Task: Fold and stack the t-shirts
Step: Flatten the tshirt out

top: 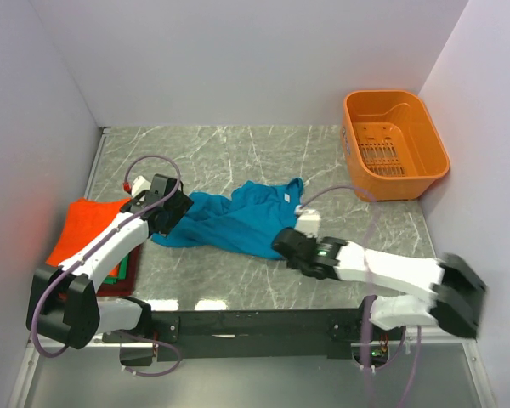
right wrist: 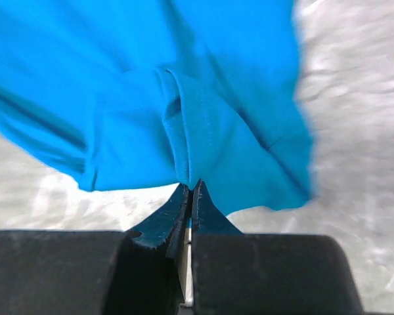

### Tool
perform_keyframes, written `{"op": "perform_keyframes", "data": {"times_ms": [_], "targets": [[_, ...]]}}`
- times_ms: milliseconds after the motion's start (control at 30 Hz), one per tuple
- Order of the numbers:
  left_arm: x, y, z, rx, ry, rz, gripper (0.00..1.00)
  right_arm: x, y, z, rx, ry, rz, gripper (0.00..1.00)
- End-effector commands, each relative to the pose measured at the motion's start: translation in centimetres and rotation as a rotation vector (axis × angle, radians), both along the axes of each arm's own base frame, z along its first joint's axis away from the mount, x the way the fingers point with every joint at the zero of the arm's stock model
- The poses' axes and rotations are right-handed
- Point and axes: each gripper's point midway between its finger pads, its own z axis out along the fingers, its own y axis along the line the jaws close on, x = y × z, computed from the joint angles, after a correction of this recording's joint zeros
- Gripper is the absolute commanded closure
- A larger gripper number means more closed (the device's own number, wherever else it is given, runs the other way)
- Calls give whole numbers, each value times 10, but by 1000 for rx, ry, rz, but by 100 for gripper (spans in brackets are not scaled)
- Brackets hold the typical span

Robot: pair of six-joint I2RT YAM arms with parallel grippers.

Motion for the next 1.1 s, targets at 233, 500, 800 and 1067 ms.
{"op": "perform_keyframes", "data": {"times_ms": [233,500,800,1067], "targets": [[-11,-16,-16,-75,1,-58,23,1,-76,63,153,-144,-154,93],[-39,-16,-54,-37,126,4,35,-12,-58,35,214,-43,-99,77],[-46,7,-60,50,218,180,46,-12,-50,32,265,-44,-85,72],[-28,2,-56,64,253,232,47,-9,-45,34,276,-56,-66,72]]}}
